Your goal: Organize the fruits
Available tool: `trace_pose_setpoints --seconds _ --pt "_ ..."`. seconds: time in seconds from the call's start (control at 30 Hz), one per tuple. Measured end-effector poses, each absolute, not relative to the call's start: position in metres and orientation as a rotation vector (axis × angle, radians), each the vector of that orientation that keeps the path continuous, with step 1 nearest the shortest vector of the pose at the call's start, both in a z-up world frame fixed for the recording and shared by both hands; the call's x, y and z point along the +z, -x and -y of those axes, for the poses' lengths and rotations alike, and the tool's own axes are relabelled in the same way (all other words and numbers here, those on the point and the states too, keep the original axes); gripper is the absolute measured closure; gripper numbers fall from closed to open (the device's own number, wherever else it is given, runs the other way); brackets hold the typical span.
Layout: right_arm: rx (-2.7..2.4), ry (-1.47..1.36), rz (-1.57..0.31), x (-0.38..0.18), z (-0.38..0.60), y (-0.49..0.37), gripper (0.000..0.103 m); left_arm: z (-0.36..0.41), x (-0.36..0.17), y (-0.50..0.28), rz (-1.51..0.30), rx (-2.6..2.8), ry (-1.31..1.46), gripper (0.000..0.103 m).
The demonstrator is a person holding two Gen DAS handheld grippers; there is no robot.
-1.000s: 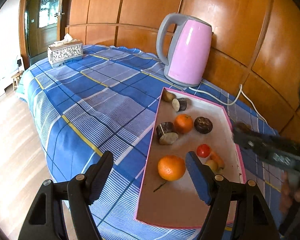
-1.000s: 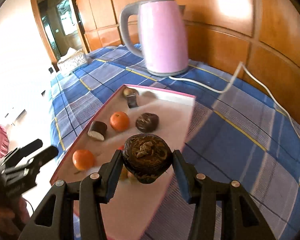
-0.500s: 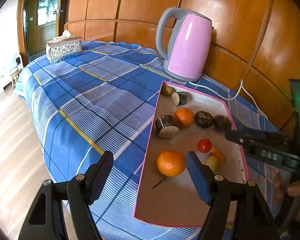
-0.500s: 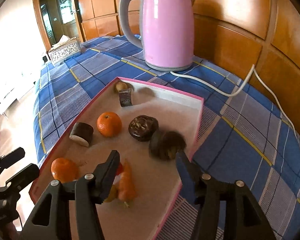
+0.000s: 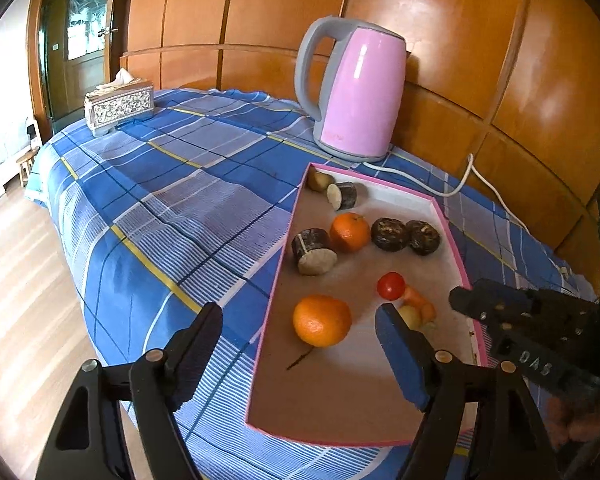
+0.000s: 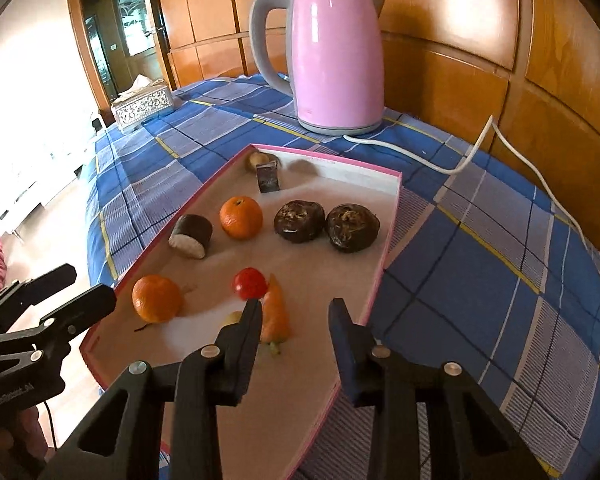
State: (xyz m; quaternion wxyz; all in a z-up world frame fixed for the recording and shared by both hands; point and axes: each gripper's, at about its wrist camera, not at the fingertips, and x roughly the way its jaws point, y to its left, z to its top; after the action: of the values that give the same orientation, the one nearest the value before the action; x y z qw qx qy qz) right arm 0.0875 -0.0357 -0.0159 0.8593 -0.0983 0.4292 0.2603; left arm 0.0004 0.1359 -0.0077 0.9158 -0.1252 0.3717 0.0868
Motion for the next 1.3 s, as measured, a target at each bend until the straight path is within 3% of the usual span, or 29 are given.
trace_pose_setpoints --seconds 0.37,0.67,0.77,1.3 --pt "0.456 0.176 -0.847 -0.006 0.049 -0.055 0.068 -0.116 0.001 0.009 -0.743 0.149 0.219 0.020" --pt "0.331 0.132 -0.805 -0.005 0.071 -0.032 0.064 -0.096 0.007 0.019 -0.713 0.138 0.170 0.007" --pt "0.293 0.122 -0.792 -0.005 0.079 -0.025 0.057 -0.091 0.010 0.022 -0.701 0.131 0.162 0.000" --pt "0.249 0.115 -0.764 -0.002 0.093 -0.011 0.054 -0.086 0.019 0.029 -0.666 0.132 0.152 0.000"
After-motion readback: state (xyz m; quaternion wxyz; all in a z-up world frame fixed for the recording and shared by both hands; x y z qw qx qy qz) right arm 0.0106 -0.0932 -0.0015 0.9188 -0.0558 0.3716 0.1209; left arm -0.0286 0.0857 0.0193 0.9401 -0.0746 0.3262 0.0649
